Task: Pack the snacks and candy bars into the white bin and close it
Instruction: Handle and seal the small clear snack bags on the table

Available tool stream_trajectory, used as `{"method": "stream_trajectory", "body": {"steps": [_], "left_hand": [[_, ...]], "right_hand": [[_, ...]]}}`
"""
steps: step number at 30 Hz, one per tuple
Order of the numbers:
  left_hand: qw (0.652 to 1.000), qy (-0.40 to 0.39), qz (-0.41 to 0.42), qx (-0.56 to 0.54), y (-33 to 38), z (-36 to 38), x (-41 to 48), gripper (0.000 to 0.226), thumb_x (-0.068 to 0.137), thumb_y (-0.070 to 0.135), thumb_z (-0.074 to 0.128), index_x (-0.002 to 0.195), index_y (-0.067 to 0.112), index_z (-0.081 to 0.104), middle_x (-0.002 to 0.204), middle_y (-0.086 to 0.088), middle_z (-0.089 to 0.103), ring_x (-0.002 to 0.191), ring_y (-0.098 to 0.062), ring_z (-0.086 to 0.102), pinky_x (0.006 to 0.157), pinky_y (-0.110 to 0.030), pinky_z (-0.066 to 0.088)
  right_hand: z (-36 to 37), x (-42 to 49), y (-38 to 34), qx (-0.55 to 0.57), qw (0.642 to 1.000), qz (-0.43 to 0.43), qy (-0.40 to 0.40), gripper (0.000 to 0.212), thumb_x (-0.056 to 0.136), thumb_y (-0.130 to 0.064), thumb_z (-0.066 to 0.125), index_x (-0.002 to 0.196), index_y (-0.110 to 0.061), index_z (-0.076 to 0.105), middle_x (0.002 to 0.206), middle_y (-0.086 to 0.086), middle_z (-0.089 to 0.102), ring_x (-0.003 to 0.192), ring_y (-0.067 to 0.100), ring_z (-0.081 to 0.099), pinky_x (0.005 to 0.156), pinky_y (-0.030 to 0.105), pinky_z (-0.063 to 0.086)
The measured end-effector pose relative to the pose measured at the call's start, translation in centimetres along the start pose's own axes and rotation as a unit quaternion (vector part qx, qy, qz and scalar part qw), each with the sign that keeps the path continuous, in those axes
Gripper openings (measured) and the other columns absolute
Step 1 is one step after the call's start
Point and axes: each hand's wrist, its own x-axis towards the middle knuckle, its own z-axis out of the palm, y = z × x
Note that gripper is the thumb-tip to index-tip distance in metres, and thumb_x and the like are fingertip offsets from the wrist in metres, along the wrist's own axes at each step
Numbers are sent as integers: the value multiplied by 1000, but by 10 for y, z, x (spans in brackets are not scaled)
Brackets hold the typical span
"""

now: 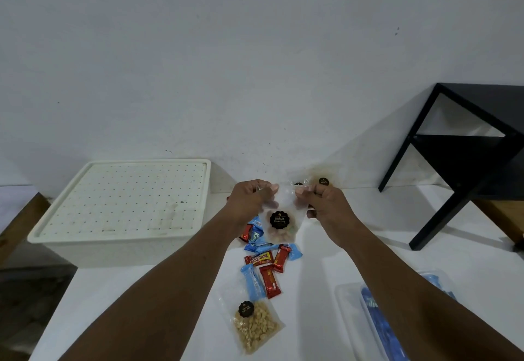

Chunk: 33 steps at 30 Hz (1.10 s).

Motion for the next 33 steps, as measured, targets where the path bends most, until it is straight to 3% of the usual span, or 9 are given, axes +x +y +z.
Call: {"method": "stream_trajectory", "body": {"steps": [3,8,11,17,23,28,31,33], "left_hand": [[1000,12,14,17,4,1,-1,39,93,28,66,103,-9,66,84,-18,71,60,-3,68,64,-27,42],[1000,-12,-16,-18,3,4,-3,44,89,28,71,107,-12,65,82,-15,72,64,-8,70,67,-30,44],[999,-34,-14,-4,4,4,-5,34,87,25,73,105,-4,70,84,-15,72,65,-7,70,65,-29,46],[999,-47,-1,6,7,3,-1,16,84,27,75,90,12,73,83,-7,75,79,-15,72,79,-35,45],[999,-34,-10,-36,2,3,-1,26,81,28,78,97,7,75,87,-18,76,80,-22,72,83,-43,48],[999,-18,15,-44,1,-2,-5,17,86,20,74,89,3,73,90,-21,75,86,-27,71,81,-41,49],[999,-31,22,-22,5,-3,-6,20,84,22,76,89,2,74,92,-19,76,86,-27,70,88,-48,52],[999,-32,15,-36,4,-5,-7,26,82,24,77,94,0,74,94,-20,76,93,-35,71,95,-52,51]], "right_hand": [[-1,-3,-1,25,999,22,-17,12,92,-21,66,86,-12,71,82,4,75,80,18,66,69,31,43],[-4,-3,-4,-1,1000,6,8,10,92,-17,65,86,-11,68,74,-2,73,73,13,62,71,32,43],[-5,-2,-4,-20,1000,-2,14,9,92,-16,66,84,-12,68,73,-3,72,72,12,61,70,31,44],[-4,-2,-3,-40,999,6,-9,24,93,-25,66,97,-1,70,77,1,71,73,11,61,64,28,42],[-5,5,-7,-64,997,-35,2,25,90,-14,70,93,10,65,71,7,66,55,0,58,53,12,42],[-8,6,-2,-25,1000,-2,-14,30,88,-24,72,101,2,70,77,4,69,74,15,58,58,25,40],[-4,6,-1,-47,998,-2,-38,20,87,-23,73,94,-4,73,77,3,68,69,12,54,59,24,38],[-1,9,-4,-59,997,-22,-36,17,86,-20,74,88,-3,72,76,7,68,67,12,56,64,25,42]]}}
